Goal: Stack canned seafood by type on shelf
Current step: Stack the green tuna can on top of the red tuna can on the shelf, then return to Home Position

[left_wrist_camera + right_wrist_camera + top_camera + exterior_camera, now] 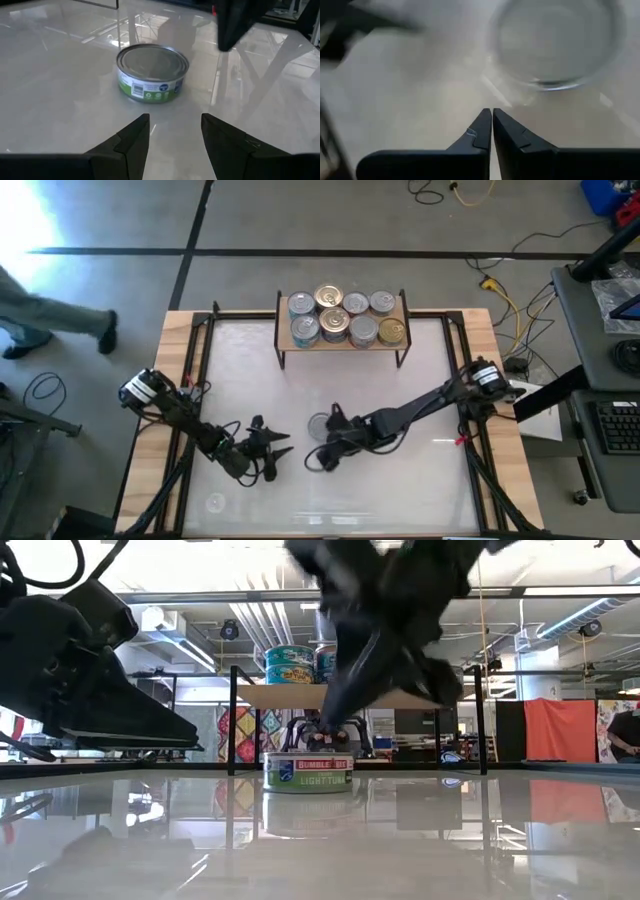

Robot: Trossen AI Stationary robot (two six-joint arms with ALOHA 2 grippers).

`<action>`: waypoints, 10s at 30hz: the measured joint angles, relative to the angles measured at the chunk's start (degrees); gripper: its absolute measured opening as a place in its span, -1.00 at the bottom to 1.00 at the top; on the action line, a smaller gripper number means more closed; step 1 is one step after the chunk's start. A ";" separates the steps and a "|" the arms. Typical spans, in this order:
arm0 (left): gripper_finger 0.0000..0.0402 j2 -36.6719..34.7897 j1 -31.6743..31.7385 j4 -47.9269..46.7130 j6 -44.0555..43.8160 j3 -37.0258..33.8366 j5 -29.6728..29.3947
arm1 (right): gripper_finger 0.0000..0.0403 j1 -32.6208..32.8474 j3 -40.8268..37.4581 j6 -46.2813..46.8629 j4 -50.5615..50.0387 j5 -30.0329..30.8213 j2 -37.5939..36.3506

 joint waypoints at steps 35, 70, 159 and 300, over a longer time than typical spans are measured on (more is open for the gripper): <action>-0.18 1.39 11.24 -0.35 -6.01 -0.94 8.45 | 0.95 -4.06 -18.05 -47.62 10.80 5.81 -4.92; -0.18 10.95 17.09 -3.13 0.99 10.64 7.32 | 0.93 -9.51 -16.22 -56.61 27.39 -4.46 2.15; -0.18 30.27 72.87 -84.46 43.08 112.39 65.16 | 0.83 -65.82 20.87 -88.94 -24.70 -31.02 -7.95; -0.99 -99.58 42.88 -45.18 35.60 -22.06 62.04 | -0.91 -24.87 -74.34 -51.02 42.69 -27.18 -104.06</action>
